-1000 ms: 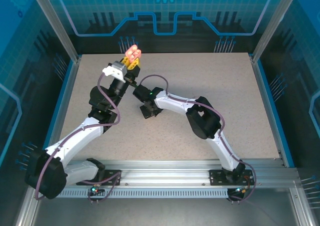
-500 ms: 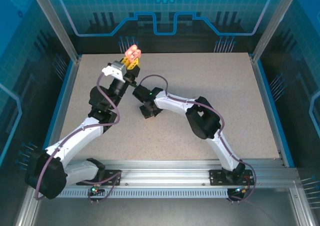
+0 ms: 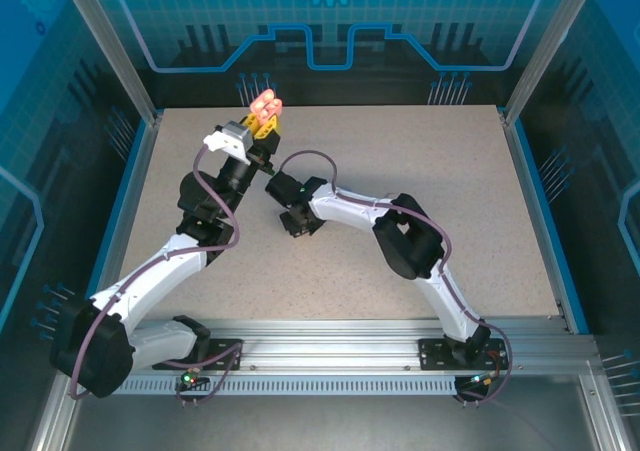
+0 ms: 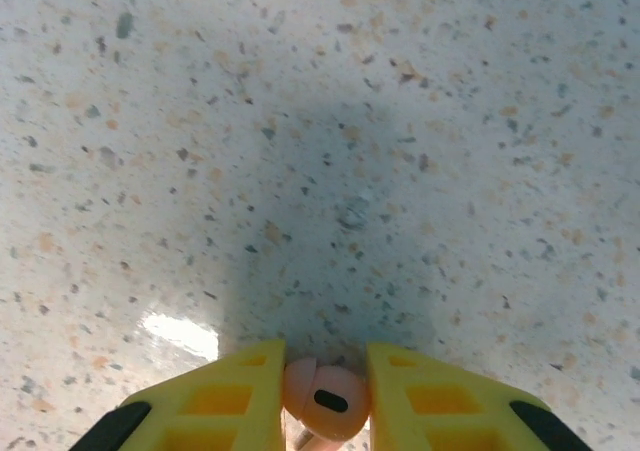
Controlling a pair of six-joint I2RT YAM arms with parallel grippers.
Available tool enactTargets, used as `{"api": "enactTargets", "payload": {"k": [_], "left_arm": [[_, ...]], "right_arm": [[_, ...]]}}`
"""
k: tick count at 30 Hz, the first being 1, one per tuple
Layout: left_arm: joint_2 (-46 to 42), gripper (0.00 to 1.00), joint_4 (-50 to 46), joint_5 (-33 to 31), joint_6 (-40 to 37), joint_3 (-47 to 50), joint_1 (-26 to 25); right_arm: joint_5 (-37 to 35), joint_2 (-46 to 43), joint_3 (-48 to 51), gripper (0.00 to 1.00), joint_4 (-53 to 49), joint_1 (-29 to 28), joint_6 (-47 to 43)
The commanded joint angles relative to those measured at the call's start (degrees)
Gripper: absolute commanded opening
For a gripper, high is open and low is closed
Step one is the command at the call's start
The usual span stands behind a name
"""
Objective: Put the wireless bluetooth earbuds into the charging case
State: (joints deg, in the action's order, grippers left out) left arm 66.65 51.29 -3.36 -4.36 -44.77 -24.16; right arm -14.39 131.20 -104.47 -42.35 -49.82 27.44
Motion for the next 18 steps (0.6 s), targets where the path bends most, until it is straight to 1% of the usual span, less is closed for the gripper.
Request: {"api": "enactTargets", "payload": {"k": [1,18], "left_arm": [[-1.49,0.0,2.04,1.0,1.61,0.22,0.48],[-2.04,0.0,1.38,2.03,2.16,0.66,0.5]], "right_arm": [[-2.29,-3.91,2.05,0.24,-0.61,0.46,1.17],[-3.91,-14.97,10.66,0.23,5.53,2.36,3.28]]}}
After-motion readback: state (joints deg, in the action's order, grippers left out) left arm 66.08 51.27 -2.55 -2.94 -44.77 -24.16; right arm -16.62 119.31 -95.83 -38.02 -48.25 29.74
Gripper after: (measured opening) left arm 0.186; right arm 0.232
